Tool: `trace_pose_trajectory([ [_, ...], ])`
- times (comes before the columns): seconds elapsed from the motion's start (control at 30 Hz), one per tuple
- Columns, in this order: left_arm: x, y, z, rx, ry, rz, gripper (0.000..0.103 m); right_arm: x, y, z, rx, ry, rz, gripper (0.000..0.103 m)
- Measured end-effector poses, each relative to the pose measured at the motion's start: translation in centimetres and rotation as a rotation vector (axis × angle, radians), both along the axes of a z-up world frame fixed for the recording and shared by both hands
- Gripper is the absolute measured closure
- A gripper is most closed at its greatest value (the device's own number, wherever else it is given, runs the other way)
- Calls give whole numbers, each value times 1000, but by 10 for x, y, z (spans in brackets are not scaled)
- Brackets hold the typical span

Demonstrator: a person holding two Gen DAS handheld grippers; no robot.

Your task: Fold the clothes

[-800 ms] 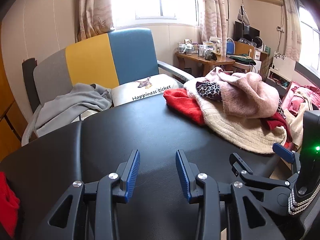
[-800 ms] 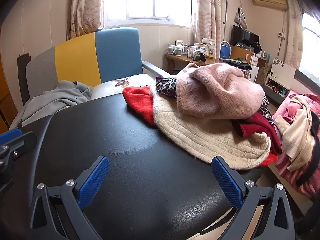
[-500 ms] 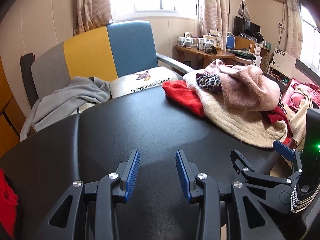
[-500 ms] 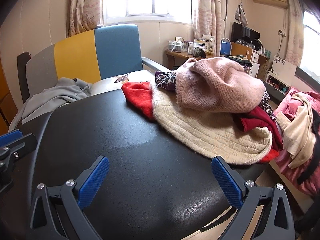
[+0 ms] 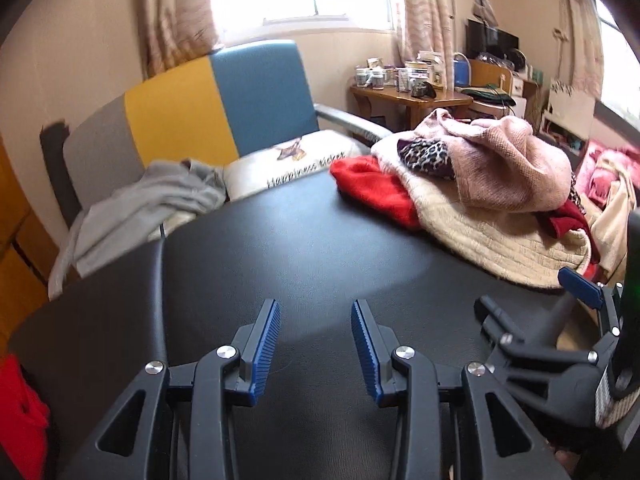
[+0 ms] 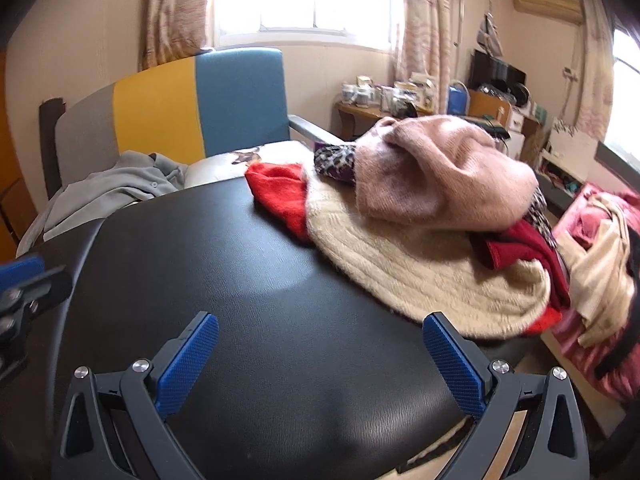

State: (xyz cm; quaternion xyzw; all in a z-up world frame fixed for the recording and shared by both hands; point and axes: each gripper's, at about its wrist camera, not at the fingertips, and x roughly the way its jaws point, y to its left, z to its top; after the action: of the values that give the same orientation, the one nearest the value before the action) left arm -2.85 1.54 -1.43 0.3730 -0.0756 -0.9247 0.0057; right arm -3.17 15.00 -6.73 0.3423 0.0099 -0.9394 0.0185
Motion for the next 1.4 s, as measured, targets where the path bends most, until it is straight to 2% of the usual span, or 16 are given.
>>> trace_pose_trajectory([
  [0.13, -5, 7, 0, -8, 14, -27, 62, -17, 21, -1, -15, 16, -14, 0],
  [0.27, -14, 11, -20, -54, -23, -29, 62, -44, 48, 0, -41, 28, 14, 0],
  [0.37, -22, 13, -32, -53, -51, -31, 62, -68, 72, 4, -75, 26, 18, 0],
  [0.53, -35, 19, -42, -41, -69, -38, 62, -112, 109, 31, -121, 96, -44, 0],
  [0.7, -46, 19, -43, -17, -88, -34, 62, -192, 125, 30, -191, 20, -93, 0],
  [0.73, -48, 18, -43, -18, -90, -32, 62, -206, 123, 23, -181, -19, -101, 1],
  [0.77, -50, 17, -43, -20, -91, -28, 62, -218, 116, 18, -156, -50, -100, 11],
  [0.8, -51, 16, -42, -18, -92, -26, 62, -224, 107, 14, -132, -54, -86, 27],
  [0.83, -53, 16, -40, -14, -91, -24, 62, -226, 102, 13, -133, -62, -68, 33],
  [0.9, -55, 16, -36, -11, -84, -19, 62, -226, 97, 13, -171, -74, -37, 58],
  [0.93, -56, 16, -33, -14, -79, -16, 62, -223, 98, 13, -210, -77, -24, 62],
  [1.0, -53, 17, -26, -20, -57, -20, 62, -216, 113, 11, -369, -94, -8, 70],
  [1.1, -44, 15, -13, -21, -17, -15, 62, -202, 131, 12, -617, -90, 36, 76],
  [1.2, -38, 5, -6, -2, -14, 0, 62, -189, 129, 18, -767, -66, 89, 76],
  [1.37, -23, -13, 3, 11, -6, 34, 62, -159, 94, 33, -920, -57, 261, 76],
  [1.4, -19, -18, 4, 27, -9, 39, 62, -153, 86, 36, -950, -55, 296, 100],
])
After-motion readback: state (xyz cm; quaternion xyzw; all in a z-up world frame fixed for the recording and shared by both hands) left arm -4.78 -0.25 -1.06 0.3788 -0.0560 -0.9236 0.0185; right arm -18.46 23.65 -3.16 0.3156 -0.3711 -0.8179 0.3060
